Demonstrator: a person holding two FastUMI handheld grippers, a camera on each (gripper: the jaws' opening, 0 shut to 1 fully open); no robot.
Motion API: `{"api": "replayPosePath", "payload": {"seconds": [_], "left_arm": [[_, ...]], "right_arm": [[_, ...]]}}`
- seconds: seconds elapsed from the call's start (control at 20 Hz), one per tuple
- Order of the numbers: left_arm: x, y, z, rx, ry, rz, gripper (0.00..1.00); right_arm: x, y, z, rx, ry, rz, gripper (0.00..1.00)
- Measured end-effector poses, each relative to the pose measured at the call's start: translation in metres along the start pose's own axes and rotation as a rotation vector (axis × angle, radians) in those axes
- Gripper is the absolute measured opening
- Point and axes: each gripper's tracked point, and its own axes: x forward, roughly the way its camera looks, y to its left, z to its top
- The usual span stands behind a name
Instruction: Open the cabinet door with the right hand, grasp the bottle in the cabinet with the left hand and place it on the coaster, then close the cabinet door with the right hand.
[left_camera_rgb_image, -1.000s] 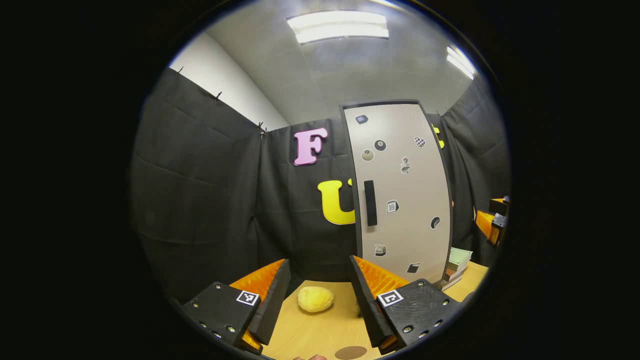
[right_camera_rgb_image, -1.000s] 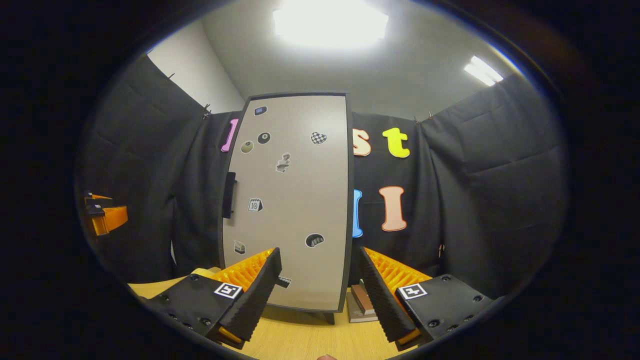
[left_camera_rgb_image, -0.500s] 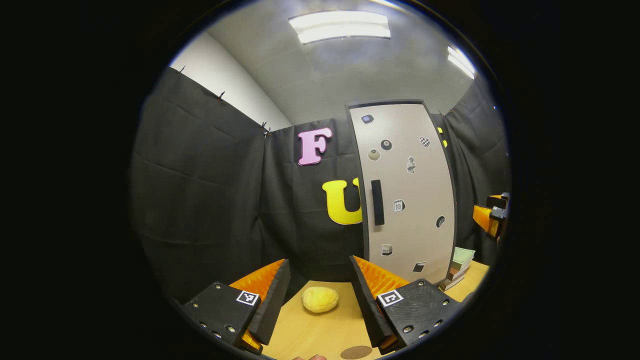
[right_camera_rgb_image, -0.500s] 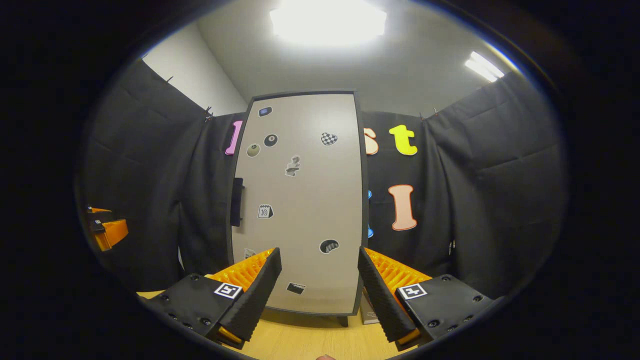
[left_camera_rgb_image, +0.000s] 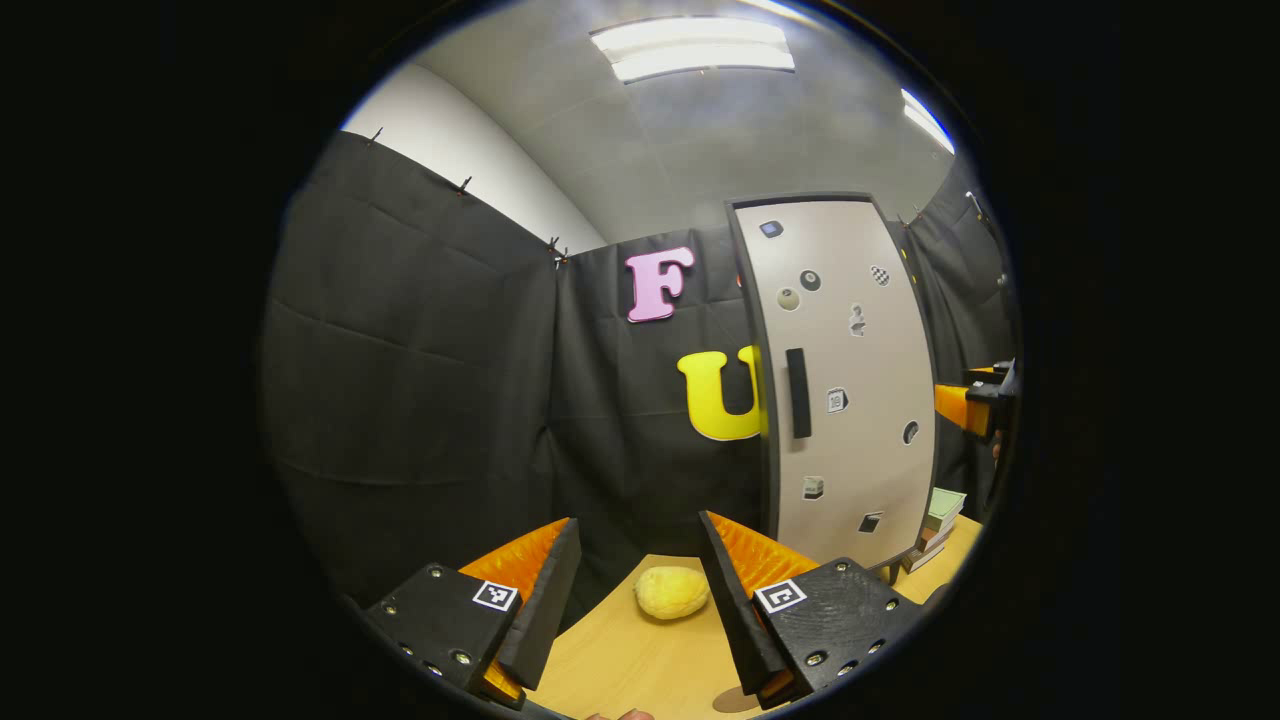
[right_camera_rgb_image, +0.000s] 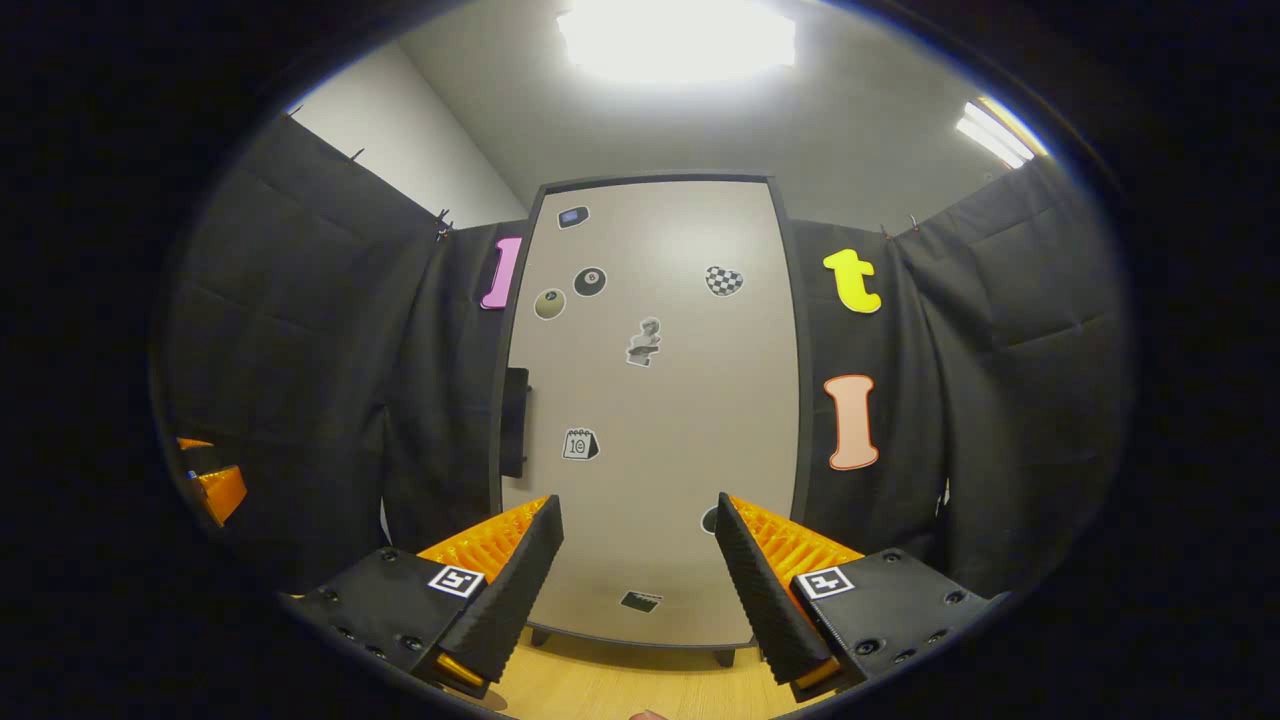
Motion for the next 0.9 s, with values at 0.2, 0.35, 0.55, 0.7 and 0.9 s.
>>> {"api": "replayPosePath", "payload": {"seconds": [0.2,0.35,0.55,0.7,0.9], "left_arm": [[0.001,0.021,-0.007,0.010,0.010,0.036,0.68],[0.001,0.038,-0.013,0.019,0.016,0.062,0.68],[-0.002,0.063,-0.020,0.021,0.025,0.097,0.68],[-0.001,0.080,-0.024,0.019,0.034,0.120,0.68],[-0.002,0.103,-0.032,0.024,0.045,0.152,0.68]], "right_arm": [[0.023,0.025,0.010,0.012,0.001,0.038,0.98],[0.041,0.043,0.018,0.017,0.003,0.059,0.98],[0.066,0.068,0.022,0.022,0.018,0.082,0.98],[0.086,0.085,0.021,0.030,0.041,0.094,0.98],[0.114,0.105,0.023,0.051,0.054,0.104,0.97]]}}
